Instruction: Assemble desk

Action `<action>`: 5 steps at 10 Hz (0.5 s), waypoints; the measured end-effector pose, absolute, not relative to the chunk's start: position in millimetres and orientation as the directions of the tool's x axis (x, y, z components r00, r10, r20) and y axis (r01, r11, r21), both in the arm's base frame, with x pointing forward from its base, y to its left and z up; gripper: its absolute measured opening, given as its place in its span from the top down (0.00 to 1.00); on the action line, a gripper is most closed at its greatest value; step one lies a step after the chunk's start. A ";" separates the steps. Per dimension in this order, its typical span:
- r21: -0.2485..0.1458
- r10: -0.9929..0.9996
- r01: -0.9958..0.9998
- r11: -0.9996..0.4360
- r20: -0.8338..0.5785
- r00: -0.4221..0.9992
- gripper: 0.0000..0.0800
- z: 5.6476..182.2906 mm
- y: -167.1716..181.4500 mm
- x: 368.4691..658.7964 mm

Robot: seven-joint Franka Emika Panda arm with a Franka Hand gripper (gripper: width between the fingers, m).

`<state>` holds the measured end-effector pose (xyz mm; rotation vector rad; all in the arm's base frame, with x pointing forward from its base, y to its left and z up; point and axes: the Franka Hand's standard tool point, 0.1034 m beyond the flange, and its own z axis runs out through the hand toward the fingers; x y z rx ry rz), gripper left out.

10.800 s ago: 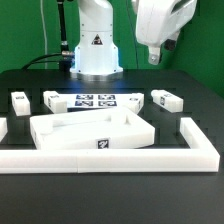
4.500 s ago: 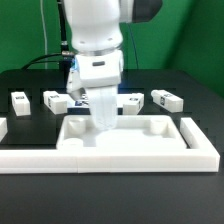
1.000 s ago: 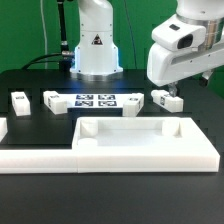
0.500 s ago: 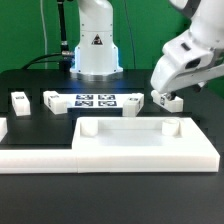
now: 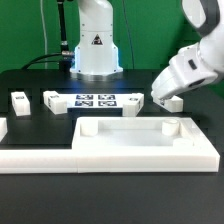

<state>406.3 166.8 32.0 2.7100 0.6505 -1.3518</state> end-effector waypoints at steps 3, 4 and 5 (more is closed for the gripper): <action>-0.143 0.345 0.381 -0.913 -0.770 0.537 0.19 25.2 162.5 407.5; -0.144 0.345 0.381 -0.913 -0.770 0.536 0.19 24.9 162.6 407.2; -0.140 0.338 0.376 -0.916 -0.772 0.538 0.19 24.7 162.0 407.2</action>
Offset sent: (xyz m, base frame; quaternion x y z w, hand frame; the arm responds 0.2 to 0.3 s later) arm 0.0000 0.0000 0.0000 0.0000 0.0000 0.0000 1.0000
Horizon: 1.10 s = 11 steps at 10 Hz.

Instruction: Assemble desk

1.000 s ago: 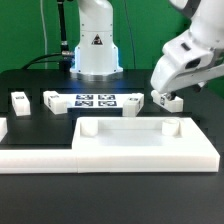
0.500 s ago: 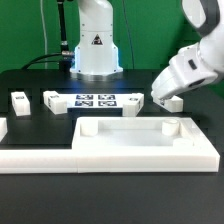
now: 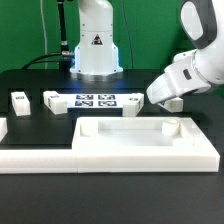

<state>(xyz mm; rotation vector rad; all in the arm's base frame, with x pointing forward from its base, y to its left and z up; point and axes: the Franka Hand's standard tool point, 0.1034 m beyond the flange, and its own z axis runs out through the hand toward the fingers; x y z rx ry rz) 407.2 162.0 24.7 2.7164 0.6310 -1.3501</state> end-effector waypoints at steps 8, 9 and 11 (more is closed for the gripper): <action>-0.098 0.289 0.339 -0.936 -0.765 0.576 0.53 13.5 164.2 415.3; -0.098 0.289 0.340 -0.935 -0.765 0.576 0.64 13.6 164.3 415.3; -0.098 0.289 0.340 -0.935 -0.765 0.576 0.64 13.6 164.3 415.3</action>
Offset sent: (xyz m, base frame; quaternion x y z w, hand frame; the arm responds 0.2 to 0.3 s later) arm 0.0060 0.0046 -0.0143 -0.0235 0.0525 0.0484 0.9972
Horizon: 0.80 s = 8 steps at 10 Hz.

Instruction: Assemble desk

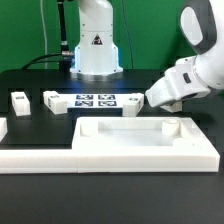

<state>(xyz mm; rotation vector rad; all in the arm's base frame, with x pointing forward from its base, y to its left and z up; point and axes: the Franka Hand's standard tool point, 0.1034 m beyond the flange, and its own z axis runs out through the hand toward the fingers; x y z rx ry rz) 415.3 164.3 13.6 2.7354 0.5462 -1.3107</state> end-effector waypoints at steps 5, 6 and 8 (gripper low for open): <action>-0.097 0.290 0.340 -0.935 -0.762 0.579 0.64 15.0 164.9 417.4; -0.093 0.287 0.343 -0.935 -0.769 0.571 0.64 32.3 165.1 425.1; -0.119 0.285 0.298 -0.947 -0.737 0.613 0.64 81.9 153.3 445.9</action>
Offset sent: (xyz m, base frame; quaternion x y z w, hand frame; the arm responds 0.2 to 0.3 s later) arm 0.0000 0.0000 0.0000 0.0000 0.0000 0.0000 1.0000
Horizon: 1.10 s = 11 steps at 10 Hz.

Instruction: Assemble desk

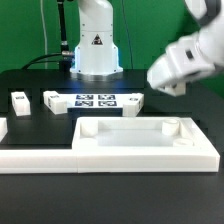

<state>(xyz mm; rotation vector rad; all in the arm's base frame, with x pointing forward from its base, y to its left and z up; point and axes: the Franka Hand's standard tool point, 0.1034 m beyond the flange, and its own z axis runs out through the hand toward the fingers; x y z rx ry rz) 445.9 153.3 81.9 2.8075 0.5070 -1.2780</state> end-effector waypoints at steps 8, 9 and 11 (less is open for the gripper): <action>-0.131 0.352 0.327 -0.936 -0.362 0.863 0.64 160.0 117.2 504.6; -0.126 0.356 0.333 -0.934 -0.285 0.890 0.64 186.4 102.3 514.7; -0.090 0.334 0.325 -0.941 -0.122 0.935 0.64 193.9 94.3 517.5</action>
Offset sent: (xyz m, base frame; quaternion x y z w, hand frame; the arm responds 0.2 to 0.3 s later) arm 0.0000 0.0000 0.0000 0.0000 0.1296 0.0000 0.9916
